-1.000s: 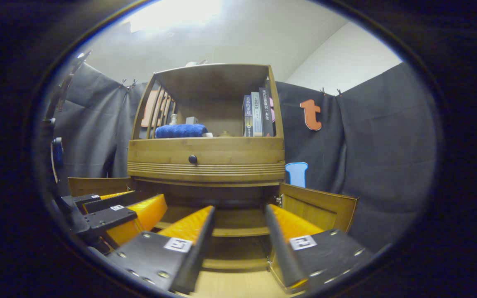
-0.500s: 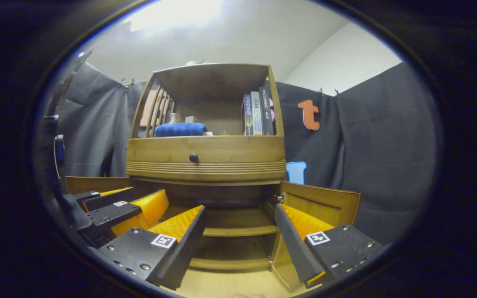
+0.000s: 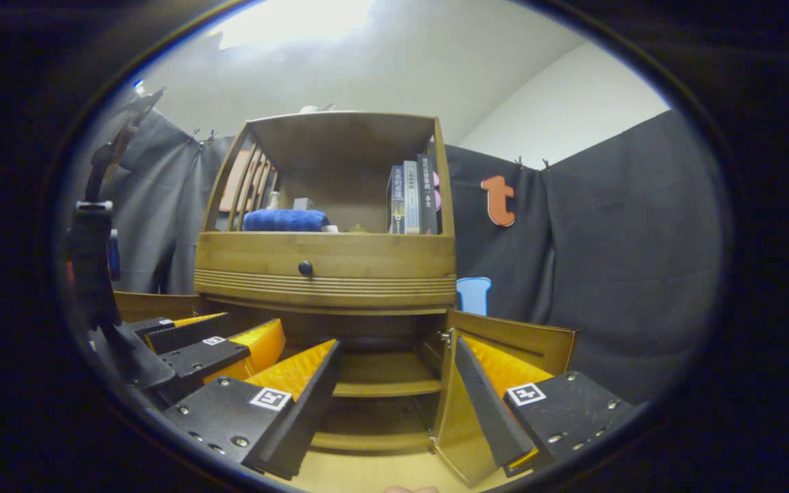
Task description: Open the right door of the double-door shoe cabinet with the right hand, and open the left door with the left hand.
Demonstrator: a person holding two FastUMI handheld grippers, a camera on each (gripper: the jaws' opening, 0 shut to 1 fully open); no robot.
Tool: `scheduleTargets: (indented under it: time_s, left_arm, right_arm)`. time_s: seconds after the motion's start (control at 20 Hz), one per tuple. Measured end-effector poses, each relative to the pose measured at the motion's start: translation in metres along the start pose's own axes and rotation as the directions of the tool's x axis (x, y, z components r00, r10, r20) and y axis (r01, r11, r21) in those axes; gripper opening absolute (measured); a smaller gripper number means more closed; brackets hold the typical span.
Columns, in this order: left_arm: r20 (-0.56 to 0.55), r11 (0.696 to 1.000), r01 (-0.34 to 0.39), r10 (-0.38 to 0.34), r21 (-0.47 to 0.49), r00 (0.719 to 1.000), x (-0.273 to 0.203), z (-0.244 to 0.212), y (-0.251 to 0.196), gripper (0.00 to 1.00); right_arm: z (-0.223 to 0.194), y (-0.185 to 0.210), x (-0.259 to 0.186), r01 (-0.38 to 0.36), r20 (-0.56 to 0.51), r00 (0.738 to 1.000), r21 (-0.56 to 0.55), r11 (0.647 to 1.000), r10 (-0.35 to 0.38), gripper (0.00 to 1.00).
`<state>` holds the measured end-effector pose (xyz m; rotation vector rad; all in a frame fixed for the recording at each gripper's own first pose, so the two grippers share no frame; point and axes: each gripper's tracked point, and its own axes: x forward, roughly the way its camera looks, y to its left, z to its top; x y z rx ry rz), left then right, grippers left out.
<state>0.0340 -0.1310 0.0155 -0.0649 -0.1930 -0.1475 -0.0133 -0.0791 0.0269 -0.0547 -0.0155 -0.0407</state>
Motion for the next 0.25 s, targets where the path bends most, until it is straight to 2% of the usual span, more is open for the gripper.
scheduleTargets:
  time_s: [0.1, 0.15, 0.2, 0.25]
  left_arm:
    - [0.007, 0.999, 0.032, -0.032, -0.002, 0.999, 0.003, 0.001, -0.011, 0.95]
    - [0.012, 0.999, 0.047, -0.047, -0.005, 0.999, 0.005, 0.003, -0.017, 0.92]
    - [0.014, 0.998, 0.065, -0.065, -0.01, 0.998, 0.006, 0.004, -0.024, 0.92]
    - [0.016, 0.996, 0.083, -0.083, -0.014, 0.996, 0.007, 0.004, -0.03, 0.95]
  right_arm:
    - [0.003, -0.005, -0.001, 0.014, 0.005, 1.0, 0.005, 1.0, -0.014, 0.95]
    - [0.005, -0.009, -0.002, 0.024, 0.009, 1.0, 0.006, 1.0, -0.024, 0.95]
    - [0.007, -0.014, -0.003, 0.037, 0.015, 0.999, 0.007, 0.999, -0.037, 0.99]
    - [0.009, -0.02, -0.005, 0.052, 0.019, 0.998, 0.008, 0.999, -0.052, 0.95]
